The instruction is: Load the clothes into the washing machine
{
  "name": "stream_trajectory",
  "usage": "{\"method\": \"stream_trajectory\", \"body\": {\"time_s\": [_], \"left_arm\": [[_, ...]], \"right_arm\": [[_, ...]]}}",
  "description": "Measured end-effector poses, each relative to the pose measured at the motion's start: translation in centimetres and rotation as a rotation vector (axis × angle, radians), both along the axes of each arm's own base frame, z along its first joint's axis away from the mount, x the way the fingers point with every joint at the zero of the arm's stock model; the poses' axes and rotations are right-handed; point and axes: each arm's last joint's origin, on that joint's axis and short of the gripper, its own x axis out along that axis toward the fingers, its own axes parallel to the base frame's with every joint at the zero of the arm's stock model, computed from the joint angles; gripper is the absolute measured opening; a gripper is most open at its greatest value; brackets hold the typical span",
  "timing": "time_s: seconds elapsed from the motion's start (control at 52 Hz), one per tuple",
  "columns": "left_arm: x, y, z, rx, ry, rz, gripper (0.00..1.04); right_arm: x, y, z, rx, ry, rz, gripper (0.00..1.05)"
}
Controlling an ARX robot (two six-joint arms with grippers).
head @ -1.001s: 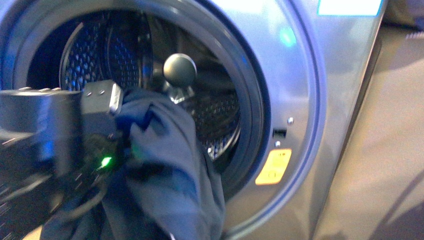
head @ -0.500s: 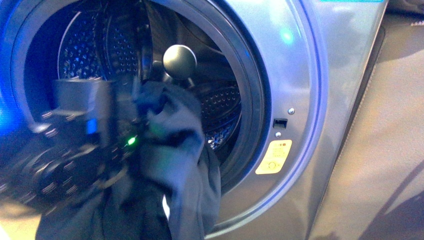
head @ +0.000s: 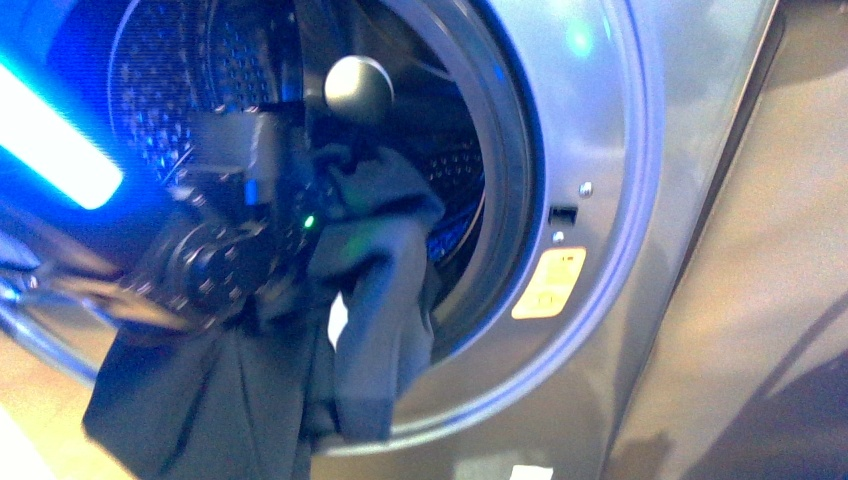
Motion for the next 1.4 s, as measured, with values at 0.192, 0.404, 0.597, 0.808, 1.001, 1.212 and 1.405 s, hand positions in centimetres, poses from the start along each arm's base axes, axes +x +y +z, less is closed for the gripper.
{"method": "stream_trajectory", "body": {"time_s": [0.192,0.404,0.597,0.808,1.001,1.212,1.405], "left_arm": [[1.8,-0.7,0.0,0.011,-0.016,-0.004,0.09],[3.7,-1.1,0.3,0.024,-0.043,-0.011,0.09],[5.3,-1.1,0.4,0.036,-0.051,-0.012,0.09],[6.9,-1.1,0.6,0.059,-0.06,-0.028,0.09],[8.6,-0.8,0.9,0.081,-0.051,-0.018,0.09],[10.3,-0.1,0.7,0.132,0.003,-0.004,0.09],[10.5,0.1,-0.1,0.174,0.055,-0.035,0.33]], "right_arm": [[0.0,0.0,0.0,0.0,0.0,0.0,0.02],[0.0,0.0,0.0,0.0,0.0,0.0,0.02],[0.0,0.0,0.0,0.0,0.0,0.0,0.02],[0.0,0.0,0.0,0.0,0.0,0.0,0.02],[0.0,0.0,0.0,0.0,0.0,0.0,0.02],[0.0,0.0,0.0,0.0,0.0,0.0,0.02],[0.0,0.0,0.0,0.0,0.0,0.0,0.02]]}}
